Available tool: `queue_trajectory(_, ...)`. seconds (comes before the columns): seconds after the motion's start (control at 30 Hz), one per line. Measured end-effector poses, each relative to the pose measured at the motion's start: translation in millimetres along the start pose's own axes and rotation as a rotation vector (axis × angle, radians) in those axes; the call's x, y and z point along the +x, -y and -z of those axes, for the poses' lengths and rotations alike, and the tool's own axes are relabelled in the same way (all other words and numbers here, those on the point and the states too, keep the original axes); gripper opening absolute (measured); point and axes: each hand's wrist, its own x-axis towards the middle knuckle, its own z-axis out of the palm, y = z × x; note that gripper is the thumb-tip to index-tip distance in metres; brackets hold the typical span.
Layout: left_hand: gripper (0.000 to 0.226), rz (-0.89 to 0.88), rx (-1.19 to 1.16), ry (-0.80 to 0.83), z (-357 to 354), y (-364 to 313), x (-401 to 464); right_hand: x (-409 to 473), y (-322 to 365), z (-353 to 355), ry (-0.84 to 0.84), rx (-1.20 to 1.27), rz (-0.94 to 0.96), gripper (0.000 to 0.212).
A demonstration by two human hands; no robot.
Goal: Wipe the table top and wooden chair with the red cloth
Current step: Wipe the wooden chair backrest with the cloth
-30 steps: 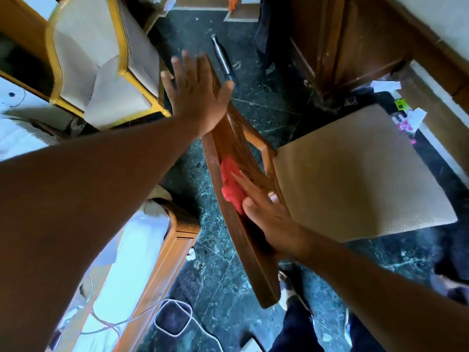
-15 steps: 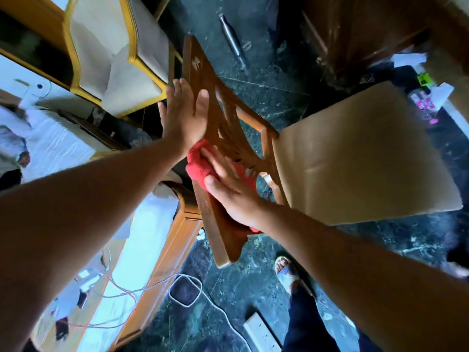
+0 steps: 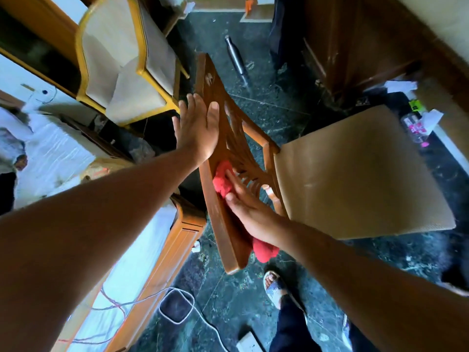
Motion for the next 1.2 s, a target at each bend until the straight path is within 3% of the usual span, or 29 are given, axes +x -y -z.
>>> queue_trajectory(0.13,0.072,-0.056,-0.101,0.045,0,5,-1,-28,5,-13,-0.029,0.0,-0.044,0.051)
queue_trajectory(0.23,0.073,-0.158,-0.157,0.101,0,20,-1,-55,-4,-18,0.029,0.248,-0.101,0.05)
queue_trajectory(0.3,0.076,-0.255,-0.147,0.123,1,37,-3,-49,-5,-16,0.004,0.258,-0.158,0.048)
queue_trajectory(0.43,0.074,-0.331,-0.098,0.115,-2,72,-3,5,-8,-9,-0.115,0.041,-0.207,0.055)
queue_trajectory(0.63,0.072,-0.502,-0.282,0.066,-17,80,17,125,-1,20,-0.156,0.085,-0.07,0.054)
queue_trajectory(0.77,0.078,-0.402,-0.394,0.1,-16,73,70,176,-6,40,-0.205,0.041,0.025,0.052)
queue_trajectory(0.9,0.076,-0.456,-0.57,0.12,-24,73,76,188,-21,38,-0.264,-0.029,0.145,0.051)
queue_trajectory(1.1,0.083,-0.449,-0.61,0.165,-25,72,81,300,9,88,-0.288,-0.007,0.153,0.051)
queue_trajectory(1.2,0.073,-0.454,-0.555,0.171,-23,73,78,293,7,81,-0.297,-0.089,0.199,0.054)
